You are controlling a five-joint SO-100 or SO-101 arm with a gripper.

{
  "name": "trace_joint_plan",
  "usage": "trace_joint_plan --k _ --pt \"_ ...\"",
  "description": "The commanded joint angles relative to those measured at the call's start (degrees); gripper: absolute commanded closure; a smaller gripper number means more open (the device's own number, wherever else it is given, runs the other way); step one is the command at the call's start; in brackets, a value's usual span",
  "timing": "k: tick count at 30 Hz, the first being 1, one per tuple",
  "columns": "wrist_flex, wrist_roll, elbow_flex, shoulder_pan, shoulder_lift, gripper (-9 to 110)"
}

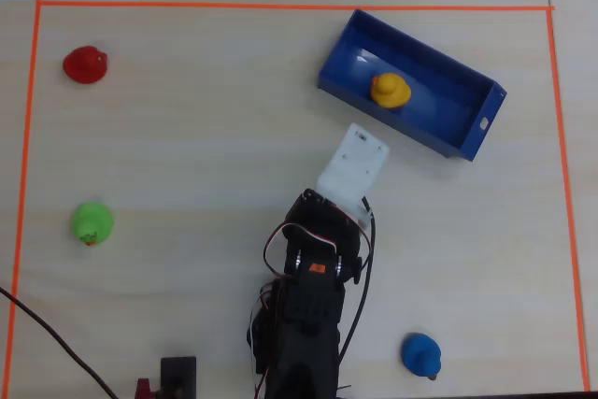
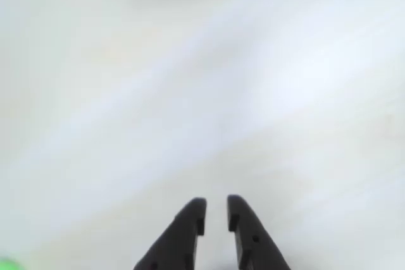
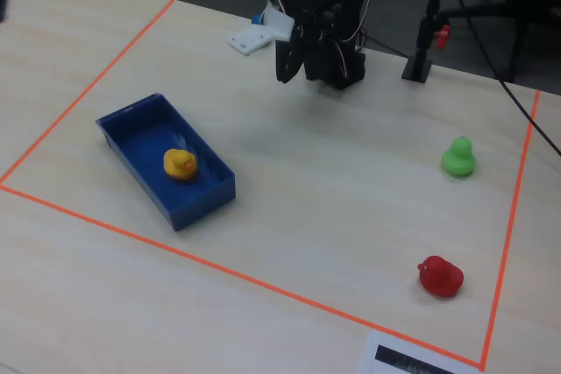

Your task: Grasp yellow duck and put it into box.

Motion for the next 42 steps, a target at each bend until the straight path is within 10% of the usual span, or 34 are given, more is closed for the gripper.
trace_joint_plan --k 1,11,42 --pt "-0.6 -10.4 10.1 -1.7 7.8 101" --pt "-4.4 -28.9 22.9 -4.0 12.9 101" --pt "0.0 -26.2 32.3 -6.3 23.4 101"
